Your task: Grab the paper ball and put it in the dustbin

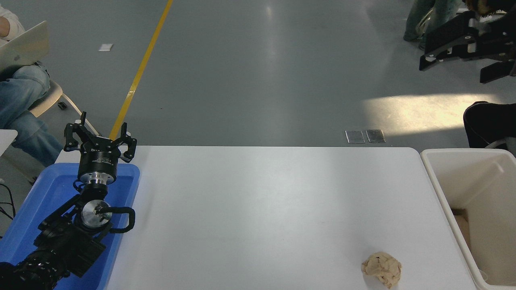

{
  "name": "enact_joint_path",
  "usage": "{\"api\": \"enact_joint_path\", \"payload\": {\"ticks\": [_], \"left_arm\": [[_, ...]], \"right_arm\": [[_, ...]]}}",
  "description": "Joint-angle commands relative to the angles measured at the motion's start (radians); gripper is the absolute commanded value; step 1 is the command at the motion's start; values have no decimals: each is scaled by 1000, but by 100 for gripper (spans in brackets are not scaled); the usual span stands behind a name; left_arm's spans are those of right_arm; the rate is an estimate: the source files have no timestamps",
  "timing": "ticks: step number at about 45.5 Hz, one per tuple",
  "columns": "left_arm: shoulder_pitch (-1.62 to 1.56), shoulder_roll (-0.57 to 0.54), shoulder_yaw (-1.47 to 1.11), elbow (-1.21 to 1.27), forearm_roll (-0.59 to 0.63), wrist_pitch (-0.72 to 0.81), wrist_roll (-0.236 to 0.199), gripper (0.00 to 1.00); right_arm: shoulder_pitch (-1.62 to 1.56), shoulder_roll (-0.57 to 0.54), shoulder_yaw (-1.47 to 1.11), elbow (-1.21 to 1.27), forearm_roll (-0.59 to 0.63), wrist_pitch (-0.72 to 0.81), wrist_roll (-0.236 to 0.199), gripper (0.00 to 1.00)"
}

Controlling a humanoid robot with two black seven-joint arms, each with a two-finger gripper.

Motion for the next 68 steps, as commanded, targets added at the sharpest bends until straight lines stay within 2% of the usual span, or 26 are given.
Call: {"api": "enact_joint_path", "payload": {"ticks": [1, 12, 29, 55, 68], "left_arm": [[0, 0, 0, 0, 0, 0, 0, 99], [0, 0, 0, 0, 0, 0, 0, 99], [0, 0, 0, 0, 0, 0, 0, 99], [0, 0, 0, 0, 0, 0, 0, 99], [0, 0, 0, 0, 0, 0, 0, 99]], "right_arm": [[-97, -7, -1, 29, 3, 10, 1, 100], [-321, -1, 11, 40, 2, -58, -1, 99], [-775, 40, 55, 40, -1, -335, -1, 99], [-1145, 115, 241, 31, -9, -541, -2, 99], [-1326, 177, 309, -80, -17, -639, -2, 99]]}}
